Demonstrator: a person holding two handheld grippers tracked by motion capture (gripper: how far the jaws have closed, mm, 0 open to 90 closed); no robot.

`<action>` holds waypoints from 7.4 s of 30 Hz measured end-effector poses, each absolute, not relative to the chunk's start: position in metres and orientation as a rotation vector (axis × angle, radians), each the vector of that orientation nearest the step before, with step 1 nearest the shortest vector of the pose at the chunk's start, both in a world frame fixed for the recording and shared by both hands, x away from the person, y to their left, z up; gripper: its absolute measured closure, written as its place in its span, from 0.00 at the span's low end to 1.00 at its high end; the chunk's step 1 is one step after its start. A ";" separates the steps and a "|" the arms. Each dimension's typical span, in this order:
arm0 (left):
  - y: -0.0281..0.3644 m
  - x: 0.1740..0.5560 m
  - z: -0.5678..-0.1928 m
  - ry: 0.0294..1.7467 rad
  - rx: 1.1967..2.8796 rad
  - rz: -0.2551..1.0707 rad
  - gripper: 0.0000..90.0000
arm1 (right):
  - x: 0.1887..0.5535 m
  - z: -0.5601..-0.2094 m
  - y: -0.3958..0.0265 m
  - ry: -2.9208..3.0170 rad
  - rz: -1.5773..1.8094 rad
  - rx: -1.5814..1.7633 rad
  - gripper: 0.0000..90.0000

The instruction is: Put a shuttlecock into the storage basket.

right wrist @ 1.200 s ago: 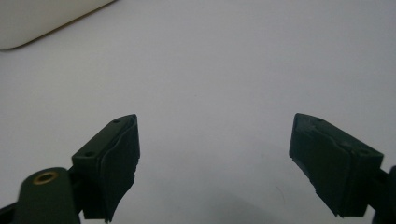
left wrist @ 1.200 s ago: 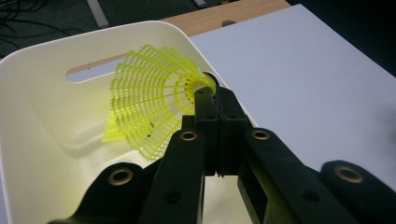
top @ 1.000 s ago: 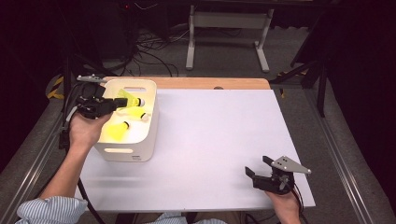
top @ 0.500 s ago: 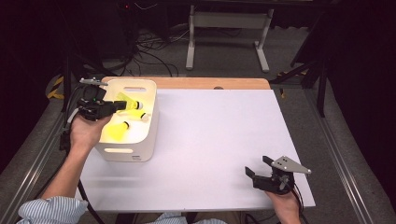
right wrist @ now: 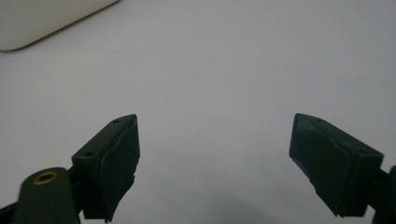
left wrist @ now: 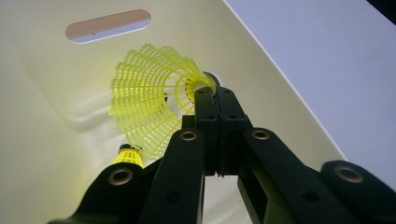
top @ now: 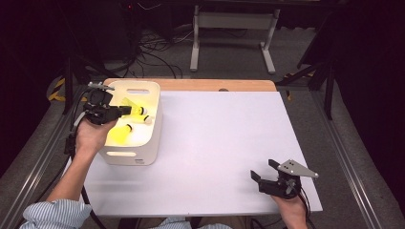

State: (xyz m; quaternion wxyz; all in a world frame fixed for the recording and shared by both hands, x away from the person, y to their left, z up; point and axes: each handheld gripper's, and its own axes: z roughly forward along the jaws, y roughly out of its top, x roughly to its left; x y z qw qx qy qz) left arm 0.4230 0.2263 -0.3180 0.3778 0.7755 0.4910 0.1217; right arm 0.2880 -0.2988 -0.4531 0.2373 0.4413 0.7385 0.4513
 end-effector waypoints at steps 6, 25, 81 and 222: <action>0.223 0.429 -0.324 1.275 2.008 0.305 1.00 | 0.288 -0.453 -0.299 2.024 1.241 1.215 0.19; 0.213 0.445 -0.336 1.309 2.052 0.283 1.00 | 0.289 -0.453 -0.300 2.022 1.253 1.225 0.19; 0.215 0.459 -0.348 1.402 2.075 0.248 0.89 | 0.289 -0.454 -0.299 2.029 1.257 1.220 0.19; 0.299 0.396 -0.321 1.485 1.857 0.556 0.31 | 0.290 -0.454 -0.298 2.036 1.246 1.220 0.19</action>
